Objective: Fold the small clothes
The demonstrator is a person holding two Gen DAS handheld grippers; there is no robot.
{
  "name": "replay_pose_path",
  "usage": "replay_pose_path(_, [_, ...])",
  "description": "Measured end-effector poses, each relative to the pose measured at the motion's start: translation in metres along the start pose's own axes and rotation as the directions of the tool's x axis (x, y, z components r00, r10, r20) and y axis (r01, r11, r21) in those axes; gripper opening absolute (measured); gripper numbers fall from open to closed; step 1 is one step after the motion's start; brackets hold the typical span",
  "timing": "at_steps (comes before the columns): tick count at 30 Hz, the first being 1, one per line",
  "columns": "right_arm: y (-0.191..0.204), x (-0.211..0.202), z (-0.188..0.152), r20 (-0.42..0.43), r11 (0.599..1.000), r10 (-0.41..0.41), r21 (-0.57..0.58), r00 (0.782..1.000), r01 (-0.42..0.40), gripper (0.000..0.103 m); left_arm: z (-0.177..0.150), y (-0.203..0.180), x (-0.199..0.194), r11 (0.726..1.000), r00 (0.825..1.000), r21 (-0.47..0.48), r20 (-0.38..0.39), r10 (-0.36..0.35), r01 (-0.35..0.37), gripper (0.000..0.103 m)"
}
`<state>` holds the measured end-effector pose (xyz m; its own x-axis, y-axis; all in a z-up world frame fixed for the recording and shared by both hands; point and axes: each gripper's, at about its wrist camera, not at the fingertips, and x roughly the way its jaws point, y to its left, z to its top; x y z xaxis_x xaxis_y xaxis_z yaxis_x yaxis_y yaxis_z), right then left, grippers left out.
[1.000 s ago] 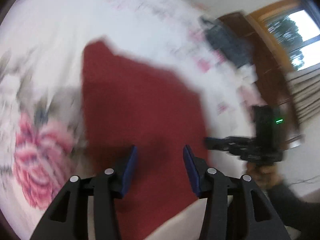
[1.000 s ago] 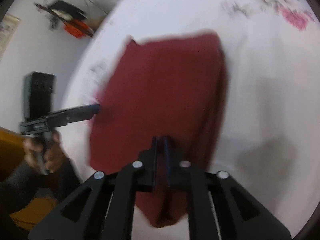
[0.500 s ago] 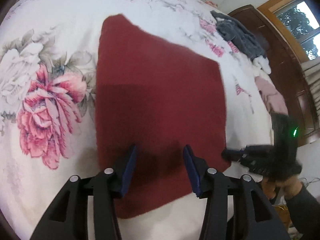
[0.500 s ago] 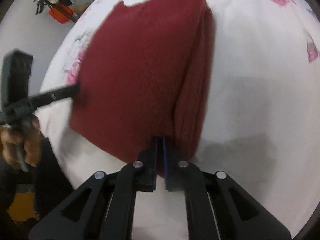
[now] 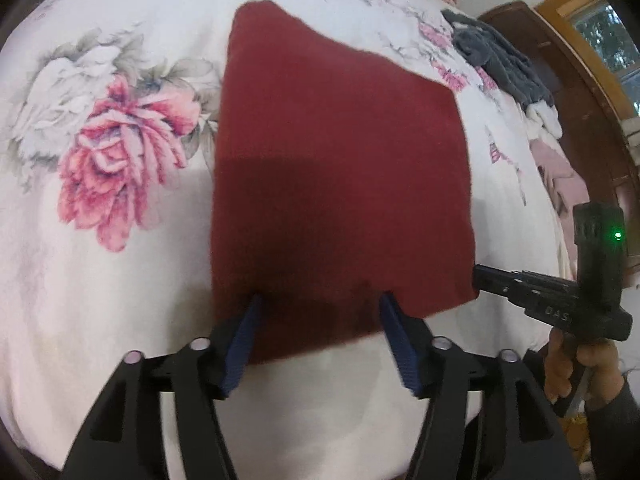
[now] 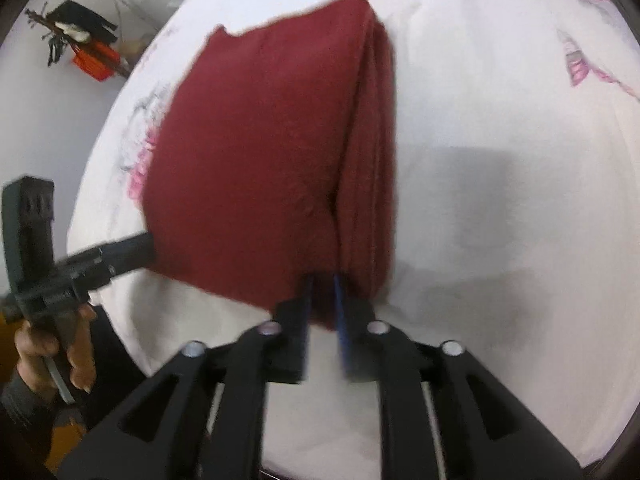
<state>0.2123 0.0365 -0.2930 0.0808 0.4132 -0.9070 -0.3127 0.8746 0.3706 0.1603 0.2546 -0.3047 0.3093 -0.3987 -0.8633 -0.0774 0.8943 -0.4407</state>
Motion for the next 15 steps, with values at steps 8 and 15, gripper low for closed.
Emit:
replay_pose_path(8, [0.048, -0.055, -0.059, 0.072, 0.973, -0.221, -0.056, 0.973, 0.225, 0.090, -0.065, -0.026, -0.088, 0.990, 0.972, 0.002, 0.191, 0.136, -0.139, 0.085])
replay_pose_path(15, [0.069, -0.094, -0.126, 0.140, 0.908, -0.418, 0.022, 0.898, 0.419, 0.097, -0.122, -0.061, -0.131, 0.914, 0.908, 0.112, 0.216, 0.360, -0.389, 0.086])
